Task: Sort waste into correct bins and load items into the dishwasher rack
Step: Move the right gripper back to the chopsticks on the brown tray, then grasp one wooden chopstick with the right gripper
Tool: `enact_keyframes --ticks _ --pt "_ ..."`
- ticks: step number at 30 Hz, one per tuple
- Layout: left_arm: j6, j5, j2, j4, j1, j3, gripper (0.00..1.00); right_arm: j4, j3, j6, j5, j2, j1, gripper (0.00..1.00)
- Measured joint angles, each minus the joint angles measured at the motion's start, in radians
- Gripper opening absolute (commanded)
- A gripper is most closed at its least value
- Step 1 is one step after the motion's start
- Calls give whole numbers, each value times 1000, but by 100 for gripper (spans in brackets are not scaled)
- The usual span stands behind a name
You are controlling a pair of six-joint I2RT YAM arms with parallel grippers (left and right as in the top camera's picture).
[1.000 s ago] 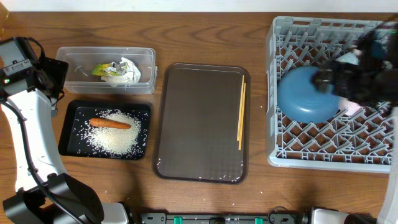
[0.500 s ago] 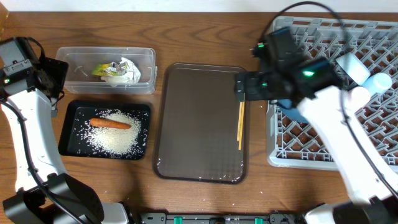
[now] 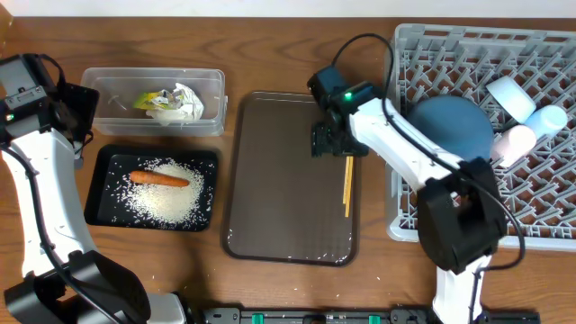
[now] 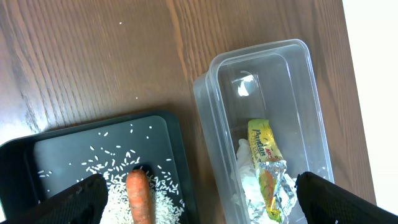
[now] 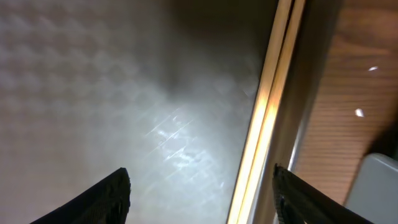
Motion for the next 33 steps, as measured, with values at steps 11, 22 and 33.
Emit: enact_keyframes --ticks 11,22,33 --pt "0 0 0 0 0 0 98 14 -1 54 1 74 0 68" --pt "0 0 0 0 0 0 99 18 -7 62 11 78 -3 68" --pt "0 0 0 0 0 0 98 81 -47 64 -5 78 -2 68"
